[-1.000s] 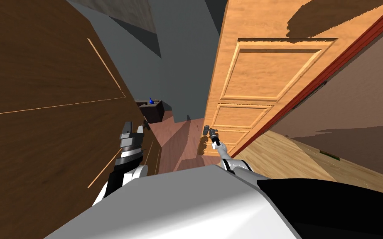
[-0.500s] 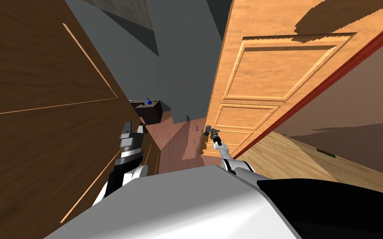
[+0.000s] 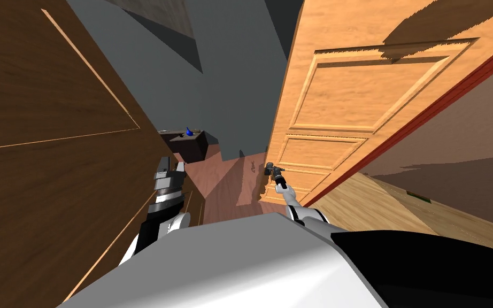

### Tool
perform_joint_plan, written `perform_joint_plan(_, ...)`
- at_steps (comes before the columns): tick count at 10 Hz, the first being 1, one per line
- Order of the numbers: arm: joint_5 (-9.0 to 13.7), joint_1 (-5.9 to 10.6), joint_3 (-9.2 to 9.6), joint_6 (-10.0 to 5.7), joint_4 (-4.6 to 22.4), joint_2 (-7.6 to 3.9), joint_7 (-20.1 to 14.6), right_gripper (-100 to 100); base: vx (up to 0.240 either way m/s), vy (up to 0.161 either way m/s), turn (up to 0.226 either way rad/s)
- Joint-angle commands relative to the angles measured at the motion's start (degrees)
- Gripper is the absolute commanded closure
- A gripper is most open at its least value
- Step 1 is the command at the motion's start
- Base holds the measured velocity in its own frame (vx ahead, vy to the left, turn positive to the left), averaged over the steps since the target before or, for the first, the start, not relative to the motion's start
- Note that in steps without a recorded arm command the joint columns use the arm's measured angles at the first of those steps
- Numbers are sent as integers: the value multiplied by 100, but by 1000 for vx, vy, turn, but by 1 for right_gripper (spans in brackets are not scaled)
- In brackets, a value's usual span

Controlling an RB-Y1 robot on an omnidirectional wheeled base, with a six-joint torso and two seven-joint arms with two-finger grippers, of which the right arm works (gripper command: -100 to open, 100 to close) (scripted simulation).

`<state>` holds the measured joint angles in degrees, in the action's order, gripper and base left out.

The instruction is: Push the door open

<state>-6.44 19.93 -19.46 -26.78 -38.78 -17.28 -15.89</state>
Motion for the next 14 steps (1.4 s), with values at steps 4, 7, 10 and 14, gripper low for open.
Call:
perform_joint_plan(4,88,22,-264,-32,85,-105,113,100,193,30,-52)
perform_joint_plan(7,124,1,-373,-33,101,-135,160,100,182,22,-45)
perform_joint_plan(10,163,-21,-488,-33,138,-168,209,100,113,26,-41)
perform_joint_plan(14,235,-62,-699,-35,148,-228,300,100,141,38,-55)
